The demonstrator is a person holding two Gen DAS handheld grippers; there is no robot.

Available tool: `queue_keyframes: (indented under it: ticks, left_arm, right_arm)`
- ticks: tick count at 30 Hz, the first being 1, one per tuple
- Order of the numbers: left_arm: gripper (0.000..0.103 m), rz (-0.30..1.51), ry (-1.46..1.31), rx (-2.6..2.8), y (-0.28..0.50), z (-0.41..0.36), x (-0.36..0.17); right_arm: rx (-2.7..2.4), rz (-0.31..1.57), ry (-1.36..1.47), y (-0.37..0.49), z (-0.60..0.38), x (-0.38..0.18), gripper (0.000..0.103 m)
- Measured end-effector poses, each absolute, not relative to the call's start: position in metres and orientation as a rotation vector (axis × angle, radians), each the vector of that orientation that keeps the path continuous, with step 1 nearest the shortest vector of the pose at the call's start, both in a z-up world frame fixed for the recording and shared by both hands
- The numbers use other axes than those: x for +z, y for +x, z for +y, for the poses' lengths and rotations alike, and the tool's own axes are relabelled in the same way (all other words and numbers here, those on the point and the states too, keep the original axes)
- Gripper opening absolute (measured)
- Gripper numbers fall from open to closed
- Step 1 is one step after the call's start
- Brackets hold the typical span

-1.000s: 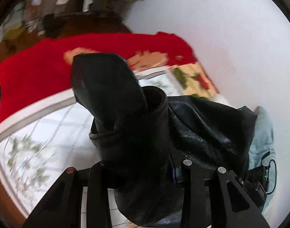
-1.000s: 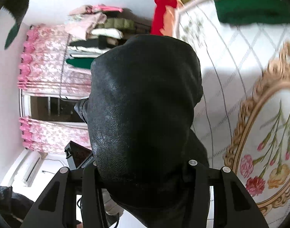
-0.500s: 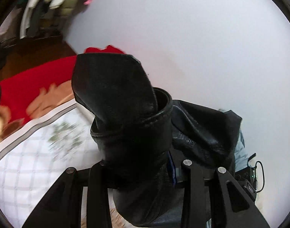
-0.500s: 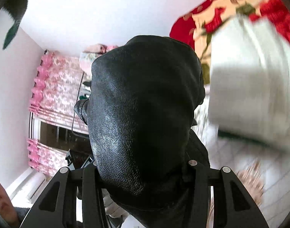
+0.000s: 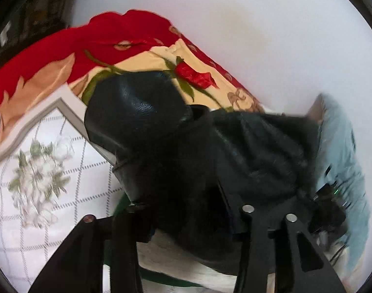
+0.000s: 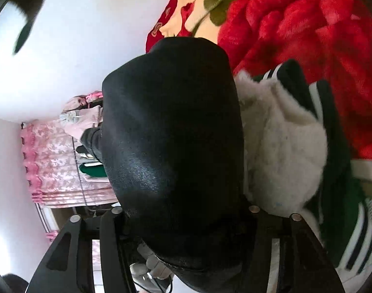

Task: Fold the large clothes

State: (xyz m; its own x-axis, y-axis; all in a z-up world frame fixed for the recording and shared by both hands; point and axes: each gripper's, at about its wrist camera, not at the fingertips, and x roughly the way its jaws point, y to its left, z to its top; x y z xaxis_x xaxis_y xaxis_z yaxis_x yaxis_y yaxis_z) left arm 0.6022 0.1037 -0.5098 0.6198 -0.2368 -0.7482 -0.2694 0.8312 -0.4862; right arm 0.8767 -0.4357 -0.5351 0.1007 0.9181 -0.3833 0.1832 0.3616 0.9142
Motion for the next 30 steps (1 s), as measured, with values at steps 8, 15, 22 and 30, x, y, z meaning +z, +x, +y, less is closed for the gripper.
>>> queue_keyframes:
  ticks: [8, 15, 22, 30]
  left_arm:
    - [0.103, 0.973, -0.316, 0.048, 0.603, 0.08, -0.479]
    - [0.103, 0.961, -0.124, 0.087, 0.576, 0.064, -0.442]
    - [0.103, 0.94, -0.02, 0.097, 0.532, 0.063, -0.384]
    - [0.103, 0.895, -0.003, 0.046, 0.447, 0.074, -0.292]
  right_arm:
    - [0.476, 1.261, 0.574, 0.853, -0.417, -0.452, 0.095]
    - [0.257, 1.156, 0.298, 0.779, -0.387, -0.401, 0.103]
    - [0.014, 1.007, 0.091, 0.68, -0.345, -0.331, 0.103]
    - [-0.17, 0.897, 0.006, 0.562, -0.314, -0.213, 0.103]
